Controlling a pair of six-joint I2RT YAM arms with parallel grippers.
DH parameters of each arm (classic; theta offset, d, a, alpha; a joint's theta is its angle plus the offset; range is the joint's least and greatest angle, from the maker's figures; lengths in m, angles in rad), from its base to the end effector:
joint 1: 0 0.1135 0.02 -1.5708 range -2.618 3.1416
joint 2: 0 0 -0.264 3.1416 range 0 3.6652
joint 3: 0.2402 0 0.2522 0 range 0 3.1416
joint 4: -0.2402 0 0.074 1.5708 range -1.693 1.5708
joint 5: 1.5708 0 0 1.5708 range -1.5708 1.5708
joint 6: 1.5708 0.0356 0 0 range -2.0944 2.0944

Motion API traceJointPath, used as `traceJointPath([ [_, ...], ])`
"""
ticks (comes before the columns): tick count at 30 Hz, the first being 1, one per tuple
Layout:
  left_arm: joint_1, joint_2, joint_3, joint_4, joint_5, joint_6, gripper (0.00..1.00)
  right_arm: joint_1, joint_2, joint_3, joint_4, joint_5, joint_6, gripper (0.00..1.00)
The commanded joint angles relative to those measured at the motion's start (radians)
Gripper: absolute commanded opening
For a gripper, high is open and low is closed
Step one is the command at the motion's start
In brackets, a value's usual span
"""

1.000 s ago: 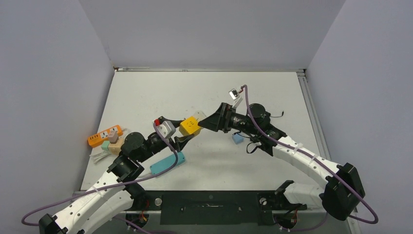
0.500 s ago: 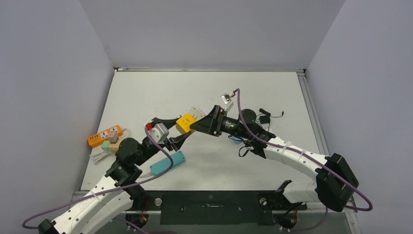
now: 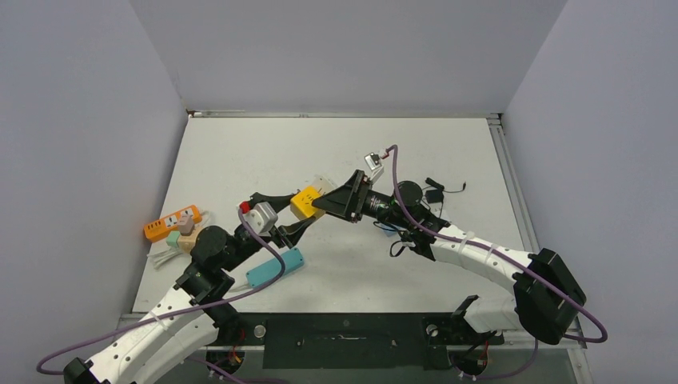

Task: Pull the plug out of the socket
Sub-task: Remove the plug from the socket.

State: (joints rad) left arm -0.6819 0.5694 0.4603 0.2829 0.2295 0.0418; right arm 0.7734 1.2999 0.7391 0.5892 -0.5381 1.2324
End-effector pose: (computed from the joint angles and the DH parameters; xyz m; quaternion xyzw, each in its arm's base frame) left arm 0.1150 -0.1038 0.3076 0.3082 0.5664 -0.3092 0.6990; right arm 0.1971 0.2179 0.2914 -0.0328 0.6977 0.6824 0.2156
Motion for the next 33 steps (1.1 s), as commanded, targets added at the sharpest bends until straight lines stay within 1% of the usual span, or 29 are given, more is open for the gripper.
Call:
traceJointPath([
  [1,-0.006,-0.004,0.011,0.102,0.026,-0.003,0.00,0.006,-0.002,0.005,0.093,0.008,0.021,0.81],
  [6,-0.007,0.005,0.017,0.099,0.011,-0.008,0.00,0.007,-0.004,0.009,0.086,0.007,0.027,0.66],
  [8,-0.008,0.005,0.018,0.095,0.001,-0.010,0.00,0.006,-0.004,0.008,0.093,0.006,0.031,0.57],
  [11,-0.007,0.007,0.021,0.087,-0.013,-0.010,0.09,0.006,-0.007,0.005,0.101,0.007,0.035,0.43],
  [12,-0.007,0.007,0.022,0.084,-0.016,-0.012,0.15,0.006,-0.008,0.004,0.102,0.009,0.034,0.38],
  [16,-0.007,0.008,0.027,0.075,-0.025,-0.022,0.47,0.004,-0.026,0.002,0.073,0.035,0.012,0.24],
  [17,-0.006,0.010,0.029,0.072,-0.025,-0.027,0.57,0.003,-0.032,0.002,0.059,0.046,0.004,0.21],
  [18,-0.006,0.010,0.030,0.071,-0.025,-0.032,0.72,0.003,-0.040,0.002,0.042,0.054,-0.007,0.18],
  [20,-0.005,0.015,0.036,0.066,-0.016,-0.036,0.98,0.001,-0.055,0.001,0.010,0.077,-0.029,0.15],
  [22,-0.004,0.021,0.053,0.045,0.005,-0.051,0.96,-0.003,-0.081,-0.003,-0.026,0.104,-0.062,0.13],
  [26,-0.002,0.017,0.075,0.020,0.020,-0.138,0.96,-0.014,-0.132,-0.002,-0.121,0.177,-0.142,0.11],
  [29,0.006,0.025,0.111,-0.022,0.000,-0.265,0.96,-0.017,-0.171,-0.007,-0.141,0.210,-0.207,0.10],
  [31,0.011,0.039,0.148,-0.089,-0.049,-0.385,0.96,-0.021,-0.189,-0.011,-0.134,0.205,-0.248,0.10],
  [33,0.018,0.050,0.168,-0.101,-0.047,-0.507,0.96,-0.021,-0.207,-0.019,-0.112,0.203,-0.277,0.10],
])
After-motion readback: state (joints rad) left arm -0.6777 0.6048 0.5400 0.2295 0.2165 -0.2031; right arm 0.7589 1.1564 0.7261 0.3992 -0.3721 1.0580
